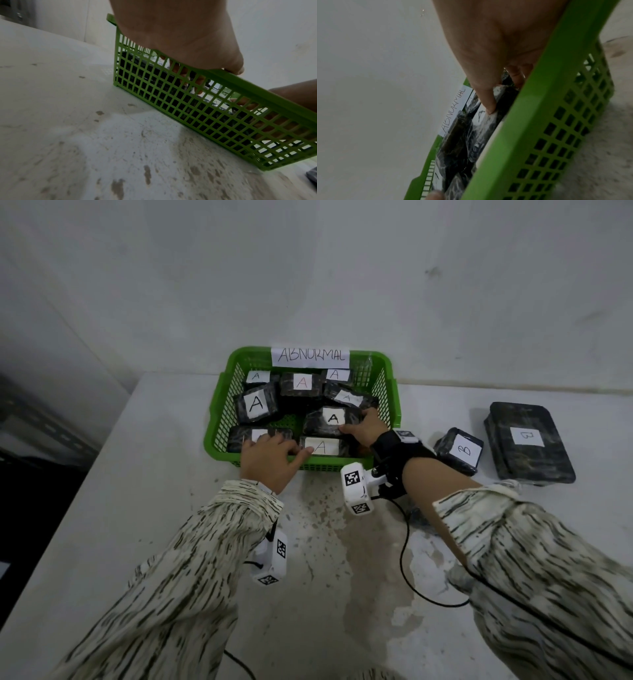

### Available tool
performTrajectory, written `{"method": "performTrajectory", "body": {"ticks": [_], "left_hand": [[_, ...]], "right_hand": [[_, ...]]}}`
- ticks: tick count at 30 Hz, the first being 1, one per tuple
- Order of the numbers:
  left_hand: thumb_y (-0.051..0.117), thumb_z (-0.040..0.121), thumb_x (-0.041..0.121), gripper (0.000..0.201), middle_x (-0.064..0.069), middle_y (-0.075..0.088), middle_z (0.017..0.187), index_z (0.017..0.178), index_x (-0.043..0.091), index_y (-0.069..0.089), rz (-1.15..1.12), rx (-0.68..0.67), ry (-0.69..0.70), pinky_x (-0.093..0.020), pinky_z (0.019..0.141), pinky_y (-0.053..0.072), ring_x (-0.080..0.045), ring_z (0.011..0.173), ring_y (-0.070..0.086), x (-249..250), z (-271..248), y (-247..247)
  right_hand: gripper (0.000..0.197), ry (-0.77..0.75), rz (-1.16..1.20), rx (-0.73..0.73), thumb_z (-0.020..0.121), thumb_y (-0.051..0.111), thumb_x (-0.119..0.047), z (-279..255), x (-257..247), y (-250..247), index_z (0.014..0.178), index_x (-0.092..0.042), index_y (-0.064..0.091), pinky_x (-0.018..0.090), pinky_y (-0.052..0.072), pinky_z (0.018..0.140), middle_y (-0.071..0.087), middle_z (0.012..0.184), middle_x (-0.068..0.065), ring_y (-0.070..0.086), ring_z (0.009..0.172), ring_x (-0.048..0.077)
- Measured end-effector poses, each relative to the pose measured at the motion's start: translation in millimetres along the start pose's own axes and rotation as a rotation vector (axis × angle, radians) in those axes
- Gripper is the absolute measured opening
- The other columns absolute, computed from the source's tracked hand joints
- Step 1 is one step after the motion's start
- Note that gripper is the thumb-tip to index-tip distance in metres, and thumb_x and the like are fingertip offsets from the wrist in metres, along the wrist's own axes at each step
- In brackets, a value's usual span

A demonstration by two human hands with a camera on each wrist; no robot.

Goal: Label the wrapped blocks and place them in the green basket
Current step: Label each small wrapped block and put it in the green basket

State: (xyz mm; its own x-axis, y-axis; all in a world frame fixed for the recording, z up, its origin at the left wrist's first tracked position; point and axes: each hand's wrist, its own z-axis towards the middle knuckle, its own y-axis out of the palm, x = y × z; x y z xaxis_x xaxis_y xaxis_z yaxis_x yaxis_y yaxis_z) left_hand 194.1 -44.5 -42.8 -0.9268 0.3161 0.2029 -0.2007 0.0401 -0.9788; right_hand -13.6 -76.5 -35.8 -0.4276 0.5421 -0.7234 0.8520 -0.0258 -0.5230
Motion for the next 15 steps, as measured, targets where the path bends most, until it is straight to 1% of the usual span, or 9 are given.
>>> {"method": "performTrajectory", "body": {"ticks": [3, 7, 9, 11, 13, 15], "left_hand": [[0.012, 0.082, 0.07, 0.068, 0.004, 0.062, 0.096, 0.089, 0.026, 0.064, 0.017, -0.01, 0.001, -0.043, 0.093, 0.034, -0.02, 0.099, 0.055, -1, 0, 0], [0.024, 0.09, 0.065, 0.057, 0.002, 0.061, 0.102, 0.095, 0.025, 0.063, 0.037, -0.058, 0.004, -0.043, 0.095, 0.033, -0.021, 0.104, 0.053, 0, 1, -3], [0.025, 0.092, 0.062, 0.054, 0.001, 0.06, 0.105, 0.098, 0.024, 0.063, 0.041, -0.093, 0.01, -0.045, 0.097, 0.032, -0.022, 0.106, 0.052, 0, 1, -5], [0.024, 0.093, 0.061, 0.053, -0.002, 0.057, 0.104, 0.1, 0.023, 0.061, 0.039, -0.144, 0.003, -0.045, 0.096, 0.034, -0.024, 0.105, 0.051, 0, 3, -9], [0.027, 0.095, 0.056, 0.049, -0.004, 0.055, 0.1, 0.1, 0.021, 0.06, 0.016, -0.167, 0.007, -0.044, 0.091, 0.038, -0.025, 0.101, 0.052, 5, 4, -14], [0.032, 0.097, 0.046, 0.04, -0.005, 0.055, 0.102, 0.103, 0.018, 0.059, -0.012, -0.1, 0.042, -0.041, 0.086, 0.04, -0.026, 0.1, 0.053, 16, 3, -18]], "right_hand": [[0.082, -0.023, -0.019, 0.015, 0.086, 0.069, -0.032, 0, 2, 1, 0.145, 0.0, 0.023, 0.034, 0.038, 0.102, 0.039, 0.147, 0.017, 0.043, 0.131, 0.033], [0.08, -0.045, -0.011, 0.0, 0.09, 0.064, -0.034, -6, 2, 0, 0.147, 0.001, 0.02, 0.034, 0.038, 0.103, 0.038, 0.148, 0.018, 0.042, 0.132, 0.034], [0.075, -0.093, -0.01, 0.032, 0.093, 0.06, -0.032, -12, 0, -3, 0.147, 0.0, 0.018, 0.036, 0.038, 0.103, 0.039, 0.147, 0.019, 0.042, 0.132, 0.035], [0.072, -0.179, -0.019, 0.082, 0.094, 0.058, -0.03, -21, -2, -9, 0.147, -0.003, 0.019, 0.037, 0.038, 0.104, 0.041, 0.146, 0.019, 0.043, 0.131, 0.035], [0.068, -0.303, -0.024, 0.132, 0.093, 0.059, -0.027, -32, -1, -18, 0.147, -0.007, 0.023, 0.035, 0.039, 0.101, 0.044, 0.142, 0.019, 0.045, 0.127, 0.034], [0.058, -0.442, -0.02, 0.189, 0.093, 0.058, -0.023, -47, 5, -30, 0.143, -0.011, 0.032, 0.035, 0.041, 0.097, 0.049, 0.132, 0.016, 0.05, 0.117, 0.029]]}}
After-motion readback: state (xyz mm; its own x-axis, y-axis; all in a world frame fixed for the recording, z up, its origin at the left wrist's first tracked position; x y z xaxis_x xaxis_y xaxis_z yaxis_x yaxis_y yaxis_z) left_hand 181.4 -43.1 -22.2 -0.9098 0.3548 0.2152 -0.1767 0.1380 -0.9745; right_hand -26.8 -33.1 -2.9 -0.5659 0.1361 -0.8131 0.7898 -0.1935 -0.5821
